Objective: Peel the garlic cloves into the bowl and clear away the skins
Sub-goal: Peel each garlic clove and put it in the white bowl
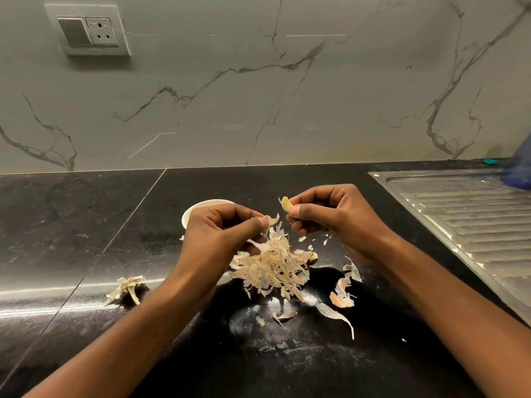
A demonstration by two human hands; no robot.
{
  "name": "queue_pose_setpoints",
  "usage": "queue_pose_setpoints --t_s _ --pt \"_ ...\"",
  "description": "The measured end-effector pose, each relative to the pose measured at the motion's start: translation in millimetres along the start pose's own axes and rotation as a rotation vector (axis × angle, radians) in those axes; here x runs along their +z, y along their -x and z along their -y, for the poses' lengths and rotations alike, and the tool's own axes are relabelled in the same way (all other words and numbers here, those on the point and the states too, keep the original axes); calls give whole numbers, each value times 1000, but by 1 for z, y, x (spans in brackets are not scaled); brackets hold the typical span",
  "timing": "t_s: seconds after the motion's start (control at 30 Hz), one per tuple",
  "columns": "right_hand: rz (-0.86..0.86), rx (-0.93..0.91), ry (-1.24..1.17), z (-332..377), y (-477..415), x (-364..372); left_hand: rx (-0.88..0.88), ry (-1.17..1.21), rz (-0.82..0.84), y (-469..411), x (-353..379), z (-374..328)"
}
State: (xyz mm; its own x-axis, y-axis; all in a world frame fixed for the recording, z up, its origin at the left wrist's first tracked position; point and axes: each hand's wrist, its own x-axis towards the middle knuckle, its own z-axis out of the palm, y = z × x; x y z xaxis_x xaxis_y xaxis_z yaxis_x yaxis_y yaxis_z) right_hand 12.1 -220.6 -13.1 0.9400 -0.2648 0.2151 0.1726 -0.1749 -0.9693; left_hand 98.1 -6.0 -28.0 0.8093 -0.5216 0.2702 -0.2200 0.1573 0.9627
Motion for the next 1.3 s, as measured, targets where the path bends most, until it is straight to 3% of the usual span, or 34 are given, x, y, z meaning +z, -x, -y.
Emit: queue_pose_setpoints --t_s 0.2,0.43,0.67,0.8,1.03,1.3 --pt "65 -34 49 0 2 5 -12 -144 -7 -1 2 2" --pt "104 -62 52 0 3 5 119 -248 3 1 -1 0" --pt "114 -69 77 0 2 5 144 -212 9 3 0 -1" --pt "108 -89 97 0 3 5 70 -156 13 2 2 -2" --pt "93 -161 151 0 4 6 -208 114 82 1 3 -4" --pt "112 -156 131 0 4 7 -236 157 65 -1 2 -2"
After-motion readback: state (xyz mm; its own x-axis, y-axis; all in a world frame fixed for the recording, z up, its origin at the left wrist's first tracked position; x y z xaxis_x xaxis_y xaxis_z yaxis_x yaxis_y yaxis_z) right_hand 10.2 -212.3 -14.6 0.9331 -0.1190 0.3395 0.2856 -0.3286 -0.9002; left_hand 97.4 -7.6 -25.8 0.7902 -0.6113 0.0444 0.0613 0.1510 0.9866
